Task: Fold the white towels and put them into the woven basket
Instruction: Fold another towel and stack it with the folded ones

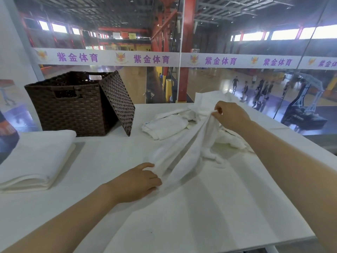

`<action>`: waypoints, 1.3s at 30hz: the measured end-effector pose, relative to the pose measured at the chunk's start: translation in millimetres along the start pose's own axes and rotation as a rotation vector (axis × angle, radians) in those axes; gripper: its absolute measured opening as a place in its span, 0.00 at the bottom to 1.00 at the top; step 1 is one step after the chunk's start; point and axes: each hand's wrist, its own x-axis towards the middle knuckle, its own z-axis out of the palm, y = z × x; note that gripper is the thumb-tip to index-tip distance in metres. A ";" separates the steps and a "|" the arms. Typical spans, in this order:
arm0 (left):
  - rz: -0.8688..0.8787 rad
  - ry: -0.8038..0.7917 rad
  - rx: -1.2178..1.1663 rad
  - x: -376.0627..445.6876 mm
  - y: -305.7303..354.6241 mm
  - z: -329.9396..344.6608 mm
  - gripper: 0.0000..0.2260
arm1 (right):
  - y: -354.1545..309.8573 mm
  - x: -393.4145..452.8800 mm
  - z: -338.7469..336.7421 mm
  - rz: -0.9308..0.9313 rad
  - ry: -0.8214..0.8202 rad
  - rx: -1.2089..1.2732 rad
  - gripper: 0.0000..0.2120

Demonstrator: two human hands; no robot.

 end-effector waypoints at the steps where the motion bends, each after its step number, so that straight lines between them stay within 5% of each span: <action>1: -0.005 0.043 -0.054 1.6 0.9 -2.1 0.16 | 2.0 1.5 -1.2 0.017 0.016 0.022 0.10; 9: -0.147 0.441 -0.493 3.9 -1.7 -39.8 0.10 | 22.7 13.5 -16.2 0.181 0.117 0.196 0.11; 12: -0.068 0.440 -0.536 8.2 -1.4 -56.4 0.08 | 21.9 16.0 -21.1 0.184 0.109 0.210 0.11; 17: 0.075 0.237 -0.139 16.8 -22.9 -93.7 0.06 | 15.6 20.9 -30.1 0.160 0.164 0.262 0.09; 23: -0.118 0.071 0.104 9.6 -69.4 -122.2 0.13 | 11.8 20.6 -44.3 0.123 0.180 0.294 0.07; 28: -0.542 0.066 0.039 15.0 -93.2 -148.6 0.18 | 9.2 25.8 -57.8 0.083 0.196 0.330 0.06; 39: -0.839 0.624 -0.483 21.5 -107.6 -212.7 0.11 | -24.4 28.7 -105.8 0.084 0.237 0.877 0.06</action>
